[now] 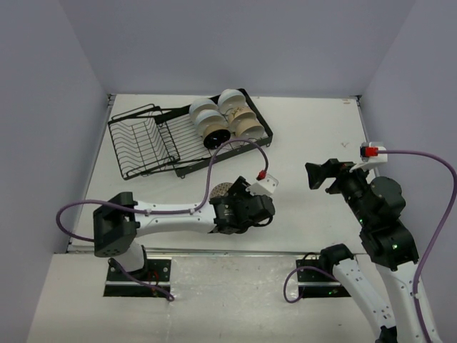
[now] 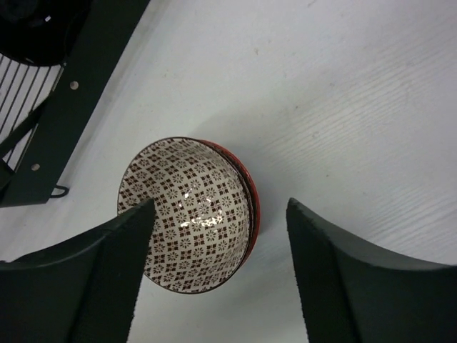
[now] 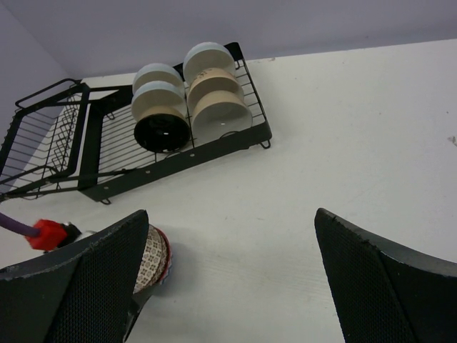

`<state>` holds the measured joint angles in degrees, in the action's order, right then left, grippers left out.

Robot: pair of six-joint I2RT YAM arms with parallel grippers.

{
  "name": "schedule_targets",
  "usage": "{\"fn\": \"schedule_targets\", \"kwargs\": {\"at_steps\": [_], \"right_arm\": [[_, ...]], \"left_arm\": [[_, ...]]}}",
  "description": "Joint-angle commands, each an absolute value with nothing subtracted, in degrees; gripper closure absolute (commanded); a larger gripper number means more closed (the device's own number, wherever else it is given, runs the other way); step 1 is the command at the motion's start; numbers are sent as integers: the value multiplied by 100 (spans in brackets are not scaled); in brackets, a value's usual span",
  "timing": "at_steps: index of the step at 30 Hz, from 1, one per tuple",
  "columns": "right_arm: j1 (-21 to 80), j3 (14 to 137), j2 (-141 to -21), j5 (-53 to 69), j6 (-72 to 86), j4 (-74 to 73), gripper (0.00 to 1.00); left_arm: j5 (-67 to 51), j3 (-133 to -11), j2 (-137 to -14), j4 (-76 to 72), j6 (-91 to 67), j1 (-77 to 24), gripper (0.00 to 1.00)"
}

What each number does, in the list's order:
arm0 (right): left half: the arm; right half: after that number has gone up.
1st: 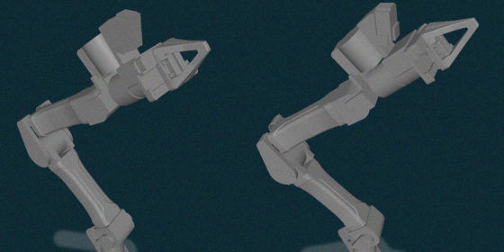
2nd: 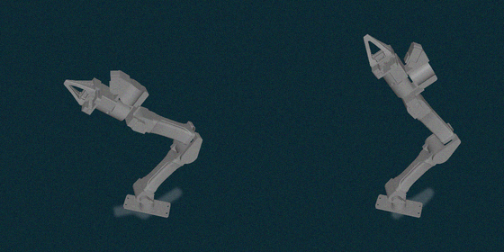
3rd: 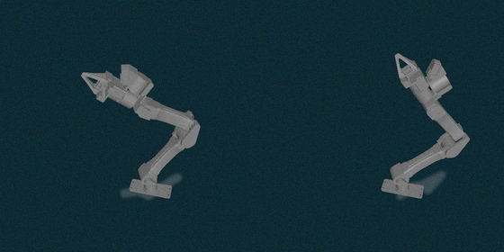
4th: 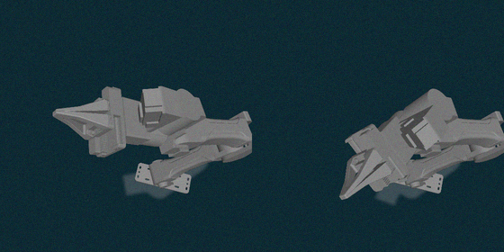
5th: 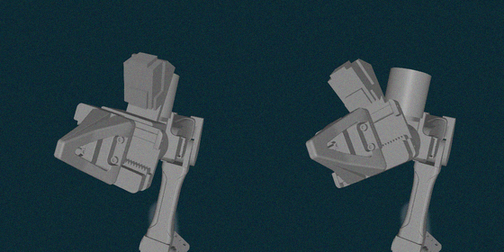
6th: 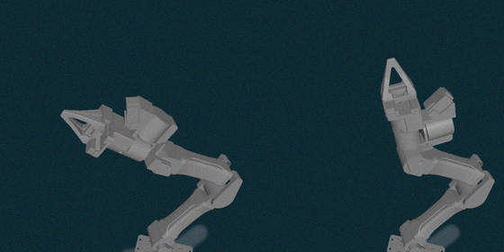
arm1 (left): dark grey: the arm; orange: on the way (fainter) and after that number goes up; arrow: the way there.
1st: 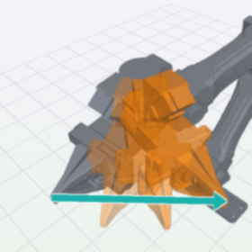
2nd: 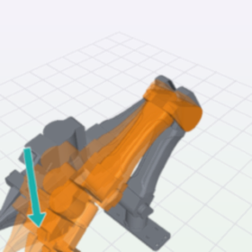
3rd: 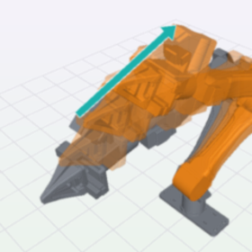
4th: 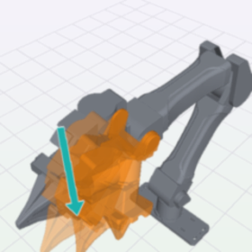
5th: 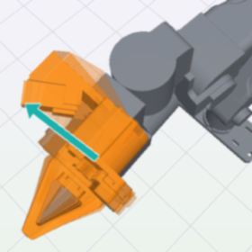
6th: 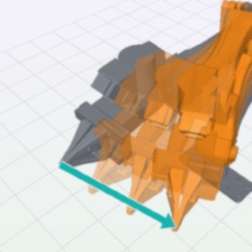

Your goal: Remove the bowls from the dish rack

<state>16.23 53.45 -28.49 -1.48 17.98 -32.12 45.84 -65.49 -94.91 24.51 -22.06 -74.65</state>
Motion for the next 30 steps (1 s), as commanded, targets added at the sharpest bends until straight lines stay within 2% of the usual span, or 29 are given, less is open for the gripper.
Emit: {"fn": "schedule_targets", "kwargs": {"at_steps": [1, 3, 4, 5, 7, 11, 16, 20, 24, 28, 30], "right_arm": [[1644, 5467, -2918, -44, 1767, -3076, 1], [1635, 5467, -2918, -44, 1767, -3076, 1], [1635, 5467, -2918, -53, 1767, -3076, 1], [1635, 5458, -2935, -53, 1767, -3067, 1], [1635, 5449, -2953, -26, 1775, -3032, 1], [1635, 5467, -3067, 113, 1775, -3059, 1], [1644, 5432, -3181, 202, 1863, -3024, 1], [1644, 5265, -3304, 780, 2284, -2682, 1], [1644, 4511, -3497, 1704, 3451, -1322, 1], [1643, 3711, -4294, 1705, 5111, 845, 1], [1644, 3665, -4752, 1530, 5439, 1734, 1]], "left_arm": [[4579, -7145, -8843, 2767, -2496, -7471, 17], [4623, -7417, -8606, 2934, -2601, -7453, 9], [4658, -7505, -8535, 2979, -2636, -7436, 3], [4710, -7680, -8482, 3049, -2706, -7305, 1], [4676, -7865, -8376, 3259, -2768, -6998, 0], [3999, -8252, -8437, 3436, -2621, -5751, 0], [4358, -9349, -9167, 4384, -2522, -5116, 0], [4264, -9256, -8703, 4342, -2750, -4423, 0], [4113, -8904, -7587, 4281, -2979, -3666, 0], [4289, -8421, -6532, 4271, -2901, -3568, 0], [4158, -8061, -6022, 4228, -2769, -3568, 0]]}}
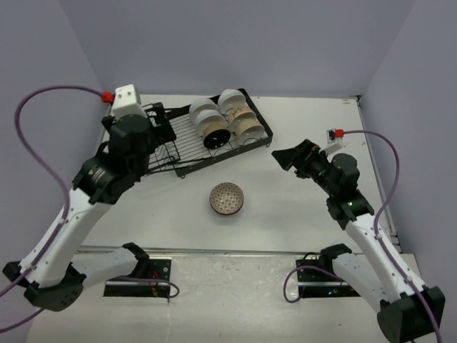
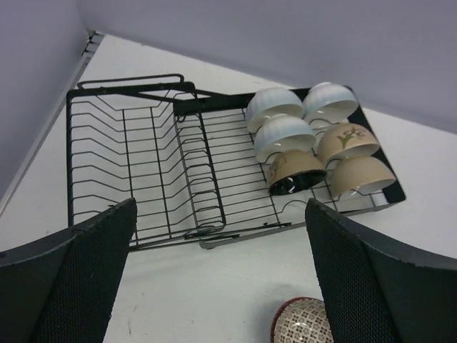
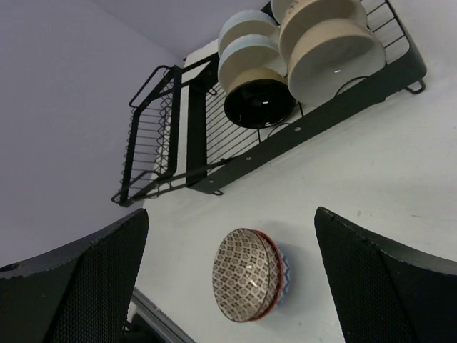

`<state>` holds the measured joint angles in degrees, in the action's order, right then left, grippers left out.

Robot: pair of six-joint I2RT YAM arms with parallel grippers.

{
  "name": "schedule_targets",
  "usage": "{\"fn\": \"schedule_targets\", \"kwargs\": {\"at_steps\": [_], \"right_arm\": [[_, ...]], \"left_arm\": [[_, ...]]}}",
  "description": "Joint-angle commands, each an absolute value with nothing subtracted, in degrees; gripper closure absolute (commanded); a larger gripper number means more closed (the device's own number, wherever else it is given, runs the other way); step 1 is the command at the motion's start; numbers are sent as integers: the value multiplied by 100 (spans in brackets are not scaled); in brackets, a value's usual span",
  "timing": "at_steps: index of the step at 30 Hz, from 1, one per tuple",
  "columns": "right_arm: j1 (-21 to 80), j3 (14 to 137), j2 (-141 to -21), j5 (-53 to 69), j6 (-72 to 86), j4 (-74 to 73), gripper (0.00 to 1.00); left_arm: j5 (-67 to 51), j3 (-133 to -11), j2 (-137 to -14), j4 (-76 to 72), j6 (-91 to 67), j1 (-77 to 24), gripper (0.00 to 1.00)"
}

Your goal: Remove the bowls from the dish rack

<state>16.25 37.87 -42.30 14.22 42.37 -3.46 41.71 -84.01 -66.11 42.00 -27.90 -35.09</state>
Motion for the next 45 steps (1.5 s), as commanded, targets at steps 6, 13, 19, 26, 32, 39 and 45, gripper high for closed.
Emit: {"fn": "schedule_targets", "kwargs": {"at_steps": [6, 13, 19, 26, 32, 39, 45], "right_arm": [[1644, 4402, -7011, 1125, 6169, 2670, 11], [1670, 5448, -9103, 1089, 7162, 3243, 39], [1705, 6161, -10405, 1204, 7628, 3304, 46], [1793, 6521, -11082, 1169, 7761, 3428, 49], [1793, 6723, -11654, 1151, 7997, 3857, 54], [1802, 6373, -11839, 1108, 8270, 4719, 82], [1828, 5828, -11795, 1090, 8621, 5448, 100]], "left_arm": [[3472, -6666, -4537, 3712, -2268, -3568, 0], [3315, -5055, -3131, 2884, -2662, -3568, 0], [3023, -4658, -2900, 2549, -2716, -3568, 0], [2892, -4614, -2979, 2654, -2628, -3560, 0], [2848, -4597, -2997, 2663, -2566, -3568, 0], [2786, -4570, -3058, 2637, -2453, -3560, 0], [2646, -4579, -3182, 2619, -2373, -3568, 0]]}}
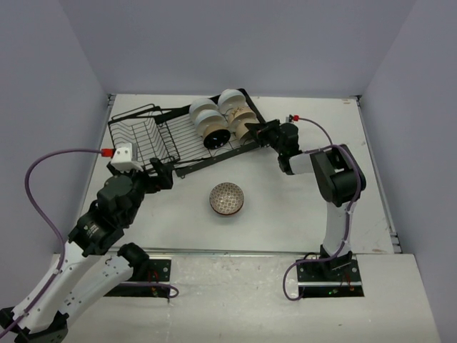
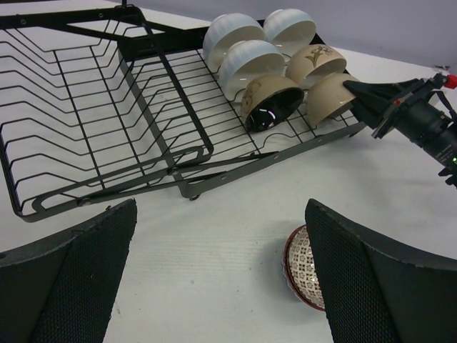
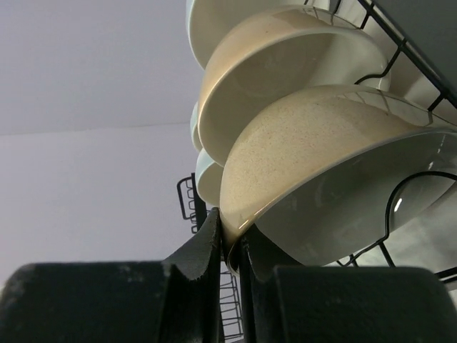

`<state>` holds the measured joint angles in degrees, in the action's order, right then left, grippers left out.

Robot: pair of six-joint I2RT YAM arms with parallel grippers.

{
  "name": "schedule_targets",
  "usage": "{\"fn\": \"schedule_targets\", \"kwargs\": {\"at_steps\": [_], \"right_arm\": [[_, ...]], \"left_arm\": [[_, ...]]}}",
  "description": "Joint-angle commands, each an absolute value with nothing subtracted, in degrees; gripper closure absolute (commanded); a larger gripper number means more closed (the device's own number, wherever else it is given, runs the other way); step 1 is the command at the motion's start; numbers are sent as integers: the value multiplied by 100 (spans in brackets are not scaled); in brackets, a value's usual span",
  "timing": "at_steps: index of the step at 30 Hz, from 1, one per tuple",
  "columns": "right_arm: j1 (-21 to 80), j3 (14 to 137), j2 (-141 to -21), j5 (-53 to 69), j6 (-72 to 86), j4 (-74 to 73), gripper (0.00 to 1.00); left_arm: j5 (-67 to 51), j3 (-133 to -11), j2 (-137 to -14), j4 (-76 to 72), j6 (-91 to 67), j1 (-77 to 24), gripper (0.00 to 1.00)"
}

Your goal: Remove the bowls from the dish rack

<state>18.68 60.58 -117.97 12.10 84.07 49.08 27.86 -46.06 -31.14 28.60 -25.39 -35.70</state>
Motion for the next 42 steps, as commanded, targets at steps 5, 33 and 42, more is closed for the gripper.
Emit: {"fn": "schedule_targets", "kwargs": {"at_steps": [5, 33, 42], "right_arm": [[1828, 5573, -11891, 1081, 8876, 6089, 100], [1793, 6354, -12595, 1828, 9000, 9465, 100], [1758, 6232, -12340, 1978, 8895, 9475, 100]], "left_arm": [[2567, -4570, -3208, 2584, -2338, -3560, 0], [2426, -4544, -3322, 2575, -2250, -3551, 0], [2408, -4544, -3340, 2575, -2233, -3551, 0]]}}
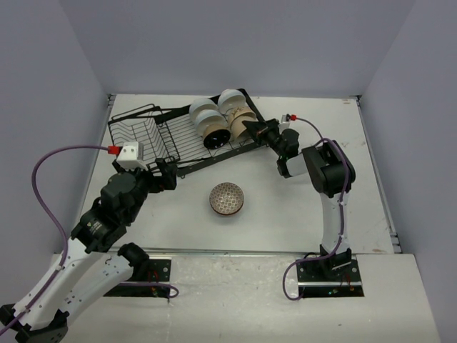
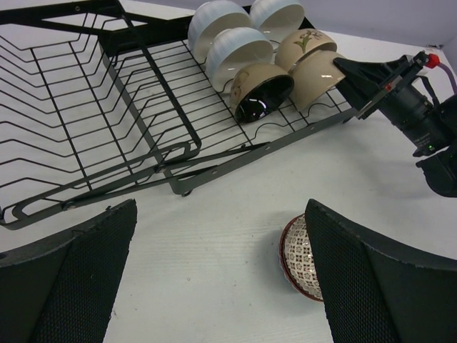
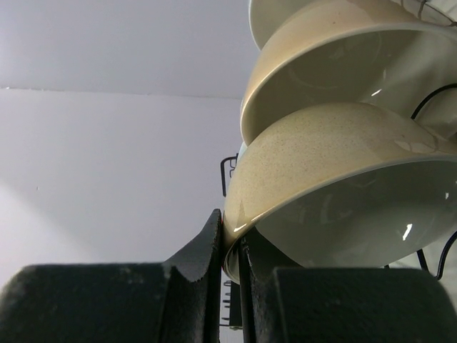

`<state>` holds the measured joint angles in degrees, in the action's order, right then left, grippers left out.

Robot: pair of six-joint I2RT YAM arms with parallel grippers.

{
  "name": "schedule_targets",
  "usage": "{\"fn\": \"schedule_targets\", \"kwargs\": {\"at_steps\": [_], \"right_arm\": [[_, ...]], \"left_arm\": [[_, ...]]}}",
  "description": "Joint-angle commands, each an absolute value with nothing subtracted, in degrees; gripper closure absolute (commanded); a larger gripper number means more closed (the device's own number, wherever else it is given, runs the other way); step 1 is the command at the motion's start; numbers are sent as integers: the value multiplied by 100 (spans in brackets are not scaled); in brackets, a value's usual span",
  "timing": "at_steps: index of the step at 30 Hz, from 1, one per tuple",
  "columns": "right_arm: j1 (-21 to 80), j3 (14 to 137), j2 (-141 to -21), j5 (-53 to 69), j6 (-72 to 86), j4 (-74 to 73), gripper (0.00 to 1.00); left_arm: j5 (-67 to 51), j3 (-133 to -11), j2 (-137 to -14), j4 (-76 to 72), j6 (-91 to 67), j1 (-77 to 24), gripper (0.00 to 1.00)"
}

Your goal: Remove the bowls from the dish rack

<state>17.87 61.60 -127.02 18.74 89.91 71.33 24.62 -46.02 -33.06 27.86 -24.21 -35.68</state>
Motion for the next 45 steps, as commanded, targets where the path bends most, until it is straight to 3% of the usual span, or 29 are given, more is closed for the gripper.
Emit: {"fn": "schedule_targets", "kwargs": {"at_steps": [1, 19, 24, 27, 28, 31, 37, 45], "right_arm": [[1749, 6205, -12253, 1995, 8886, 9475, 100], [1591, 5985, -11171, 2970, 8763, 9440, 100], [1512, 5801, -10382, 3725, 8378, 8686, 100], [1520, 5695, -9197, 4227, 6747, 5881, 100], [1634, 5982, -8819, 4071, 5201, 3174, 100], [2081, 6746, -7824, 2158, 3005, -573, 100], [2381, 7408, -7655, 54, 1979, -3791, 100], [3207, 7839, -8340, -993, 1635, -5001, 100]], "left_arm": [[2408, -4544, -3349, 2575, -2232, -3542, 0], [2329, -4535, -3340, 2558, -2232, -3489, 0], [2399, -4535, -3331, 2575, -2250, -3472, 0], [2417, -4535, -3322, 2575, -2250, -3463, 0], [2426, -4544, -3322, 2575, -2250, -3463, 0], [2435, -4544, -3322, 2584, -2259, -3454, 0], [2443, -4588, -3314, 2601, -2250, -3384, 0], [2487, -4570, -3243, 2619, -2259, -3375, 0]]}}
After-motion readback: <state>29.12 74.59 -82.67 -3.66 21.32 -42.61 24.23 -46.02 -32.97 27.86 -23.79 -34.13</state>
